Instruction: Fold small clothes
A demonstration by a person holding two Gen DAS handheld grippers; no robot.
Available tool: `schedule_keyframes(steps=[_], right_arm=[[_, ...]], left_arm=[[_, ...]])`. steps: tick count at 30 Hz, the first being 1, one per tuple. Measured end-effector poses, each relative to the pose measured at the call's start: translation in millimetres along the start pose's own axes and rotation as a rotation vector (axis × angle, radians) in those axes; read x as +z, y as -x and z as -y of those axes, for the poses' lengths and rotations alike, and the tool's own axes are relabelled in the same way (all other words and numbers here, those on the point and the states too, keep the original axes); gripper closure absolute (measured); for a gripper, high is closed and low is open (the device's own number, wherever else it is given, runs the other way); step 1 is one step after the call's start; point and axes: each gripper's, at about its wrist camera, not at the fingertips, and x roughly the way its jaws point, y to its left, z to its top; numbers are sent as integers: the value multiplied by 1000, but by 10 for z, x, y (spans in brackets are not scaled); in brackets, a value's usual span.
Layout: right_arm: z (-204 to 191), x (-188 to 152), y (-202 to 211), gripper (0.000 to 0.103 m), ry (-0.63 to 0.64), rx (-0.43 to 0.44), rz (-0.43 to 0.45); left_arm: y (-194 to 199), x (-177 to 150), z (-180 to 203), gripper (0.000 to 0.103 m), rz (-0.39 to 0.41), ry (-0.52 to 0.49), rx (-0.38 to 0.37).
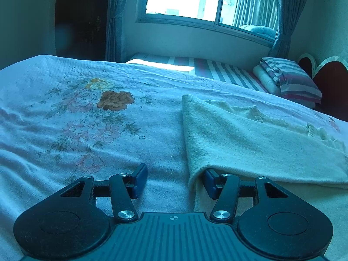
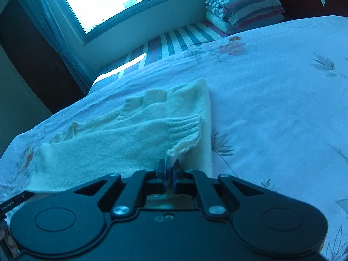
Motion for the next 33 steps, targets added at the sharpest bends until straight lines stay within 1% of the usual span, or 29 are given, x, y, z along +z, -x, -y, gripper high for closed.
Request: schedule_keyframes(steps=[1, 3, 4, 6, 9, 10, 11, 12, 13, 15, 19, 21, 22, 23, 24, 25, 26, 28, 29, 30, 31, 32, 33], right_arm=[[10, 7, 33, 95, -6, 2, 7], [33, 31, 127, 84, -16, -5, 46], [55, 50, 138, 87, -15, -6, 52], [94, 62, 69, 96, -12, -12, 12], [126, 84, 65, 96, -6, -11, 0], [127, 97, 103, 97, 3, -25, 8], [135, 109, 171, 95, 15, -59, 38], [152, 124, 244, 87, 24, -87, 69], [183, 159, 314, 86, 31, -98, 96], [190, 246, 329, 87, 51, -73, 114], [-23, 383, 56, 87, 130, -41, 123], [-110, 395, -127, 87, 185, -66, 96], [-126, 388, -265, 88, 210, -104, 56], [-111, 374, -345, 88, 226, -124, 26], [-133, 363, -346, 88, 245, -124, 38], [-159, 384, -311, 88, 253, -128, 24], [-167, 396, -219, 87, 250, -115, 36], [-171, 356, 9, 81, 253, -79, 106], [-178, 318, 59, 81, 266, -76, 114], [-178, 271, 53, 81, 283, -76, 101], [-172, 220, -2, 83, 303, -87, 69], [-151, 166, -132, 83, 321, -122, 4], [-147, 115, -141, 83, 339, -121, 32]], left_arm=[[21, 10, 14, 48, 5, -13, 17], [40, 15, 6, 48, 6, -11, 21], [38, 10, -9, 48, 5, -5, 23], [8, -10, -25, 48, -11, 4, 26], [48, -29, -30, 48, -16, -17, 24], [77, -39, -44, 48, -21, -31, 23], [127, -48, -72, 48, -31, -45, 24], [201, -47, -115, 48, -33, -59, 35], [267, -33, -153, 48, -17, -69, 38], [321, 71, -157, 48, 20, -92, 27], [55, 371, 131, 48, 65, -106, -38], [-171, 446, 336, 48, 56, -141, -58], [-337, 460, 414, 48, 14, -149, -63], [-467, 454, 437, 48, -37, -152, -60], [-534, 426, 455, 46, -47, -148, -52], [-521, 435, 451, 46, -45, -140, -55], [-470, 457, 445, 46, -57, -136, -56], [-278, 432, 407, 46, -10, -134, -71], [-233, 394, 393, 46, -3, -136, -81], [-262, 336, 395, 46, -31, -158, -71], [-307, 277, 396, 46, -54, -178, -60], [-319, 230, 365, 44, -39, -162, -69], [-325, 245, 335, 42, -46, -136, -69]])
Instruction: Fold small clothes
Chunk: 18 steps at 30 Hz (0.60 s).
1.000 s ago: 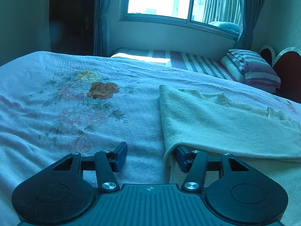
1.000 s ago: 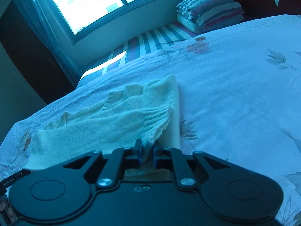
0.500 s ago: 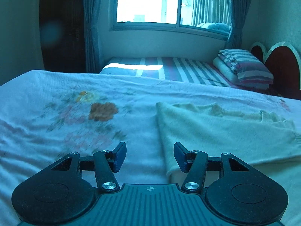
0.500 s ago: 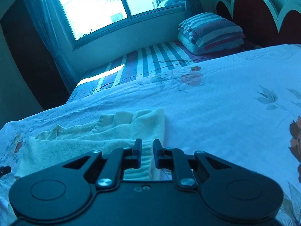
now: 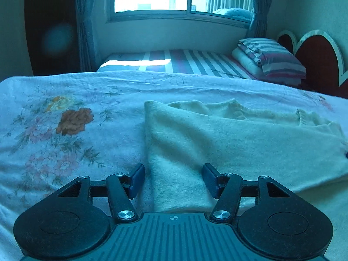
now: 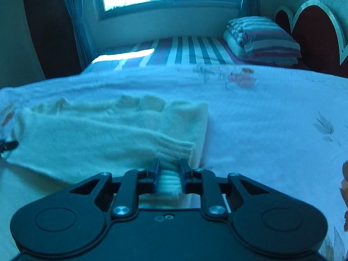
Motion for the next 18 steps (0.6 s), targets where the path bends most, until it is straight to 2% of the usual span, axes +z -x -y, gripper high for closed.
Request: schedule_keyframes(steps=[2, 4, 5, 6, 7, 9, 10, 12, 13, 14, 15, 16, 18], right_arm=[[-26, 42, 67, 83, -2, -3, -11], [-9, 62, 226, 81, -35, 32, 42], [-13, 48, 263, 81, -34, 39, 55], [-21, 25, 232, 81, -23, 35, 37], [-21, -8, 111, 81, -14, 20, -36], [-24, -32, 106, 81, 4, 20, -39], [-18, -2, 182, 80, -8, 31, -42], [13, 27, 369, 78, -22, 64, 19], [36, 21, 420, 76, -24, 65, 41], [61, 8, 396, 74, -29, 67, 28], [77, -9, 310, 74, -31, 63, -30], [93, -41, 190, 74, -27, 55, -106], [108, -39, 257, 74, -38, 59, -79]], left_arm=[[84, 73, 2, 42, -8, 18, 9], [223, 82, 28, 42, 49, -1, 1], [214, 68, 50, 42, 31, -20, 7], [159, 41, 80, 42, -8, -47, 24], [87, 7, 93, 42, -46, -65, 33], [125, 21, 62, 42, -40, -14, 32], [203, 43, 50, 42, -22, 9, 32], [373, 36, 45, 42, 45, 16, 22], [401, 1, 44, 42, 41, 4, 38], [365, -35, 42, 42, 7, -6, 54], [298, -84, 22, 42, -54, -12, 75], [293, -128, -6, 42, -72, 1, 82], [439, -170, -65, 42, -46, 54, 80]])
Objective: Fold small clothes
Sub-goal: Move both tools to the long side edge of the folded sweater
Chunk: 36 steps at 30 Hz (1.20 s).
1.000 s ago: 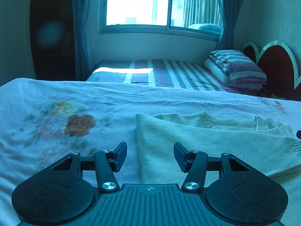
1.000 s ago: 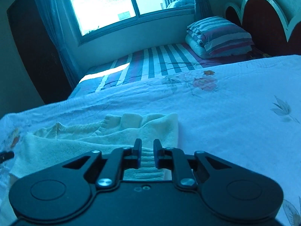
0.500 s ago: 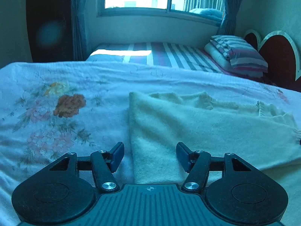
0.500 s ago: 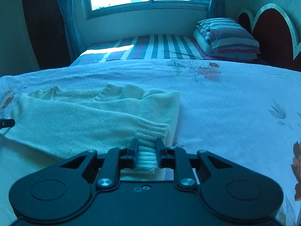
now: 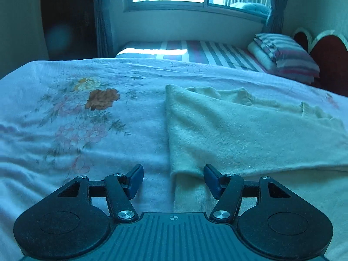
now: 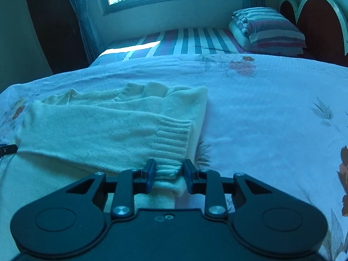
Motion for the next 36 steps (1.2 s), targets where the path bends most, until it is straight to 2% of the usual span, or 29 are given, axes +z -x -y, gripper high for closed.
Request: schedule_keyframes(steps=[3, 6, 9, 13, 17, 22, 23, 24, 25, 27, 29, 31, 33, 36], right_arm=[[31, -12, 287, 74, -26, 28, 78], [137, -133, 561, 72, -66, 69, 107], [246, -399, 833, 71, -73, 90, 81], [305, -857, 1254, 68, -96, 54, 67], [215, -1316, 1632, 68, -141, 36, 64], [103, -1975, 1984, 68, -283, 74, 7], [81, -2094, 2045, 68, -302, 79, -3], [62, -2203, 2099, 68, -318, 85, -9], [42, -2323, 2158, 68, -340, 95, -18], [24, -2514, 2253, 68, -386, 120, -30], [-6, -2676, 2355, 68, -419, 140, -28], [-5, -2796, 2433, 68, -462, 147, -22], [17, -2909, 2492, 68, -526, 181, -16], [31, -3060, 2544, 68, -611, 237, -12]], left_arm=[[303, -102, -106, 42, 37, 31, 10], [614, -313, -207, 42, 39, 36, -24], [910, -648, -304, 42, 9, 9, -40], [1209, -1121, -395, 42, -32, -48, -35], [1481, -1484, -515, 42, -38, -8, -104], [1882, -1874, -689, 42, -61, 23, -239], [1952, -1938, -720, 44, -69, 27, -265], [2033, -2023, -763, 53, -81, 33, -300], [2104, -2110, -807, 57, -98, 40, -331], [2228, -2267, -897, 58, -114, 62, -393], [2319, -2418, -981, 59, -140, 117, -463], [2358, -2565, -1068, 70, -167, 193, -526], [2356, -2694, -1155, 70, -183, 284, -590], [2305, -2807, -1253, 70, -187, 389, -642]])
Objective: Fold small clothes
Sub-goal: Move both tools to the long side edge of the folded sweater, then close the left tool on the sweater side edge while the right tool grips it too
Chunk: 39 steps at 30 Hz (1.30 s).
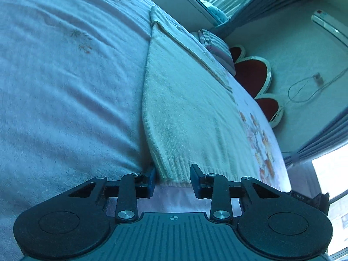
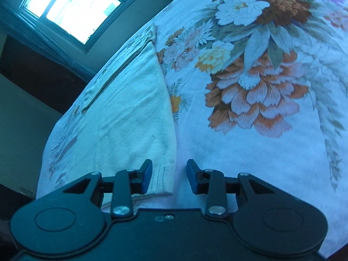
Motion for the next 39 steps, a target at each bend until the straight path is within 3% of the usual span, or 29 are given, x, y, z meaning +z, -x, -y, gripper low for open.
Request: schedule_keyframes(steps=[4, 10, 23, 24, 26, 27, 28, 33, 39], right_arm=[[69, -107, 14, 68, -62, 43, 10], [156, -95, -80, 68, -148, 108, 19], [36, -34, -209, 78, -84, 80, 10], [27, -31, -216, 80, -75, 74, 11], [10, -30, -239, 85, -44, 59, 14], [4, -27, -257, 96, -26, 39, 14], [7, -20, -267, 96, -17, 36, 14], [-157, 13, -213, 96, 80, 11, 33], [-220, 121, -118, 96, 144, -1, 32]], left_arm=[[-107, 27, -94, 70, -14, 73, -65], [-280, 37, -101, 70, -31, 96, -113], [-370, 133, -7, 70, -20, 51, -91], [-369, 144, -7, 71, -22, 42, -84], [-403, 175, 18, 84, -20, 26, -43], [-435, 188, 35, 96, -24, 13, -15], [-458, 201, 39, 98, -23, 10, -5], [-359, 220, 129, 99, 31, -32, 13], [-287, 175, -73, 99, 68, 35, 15]])
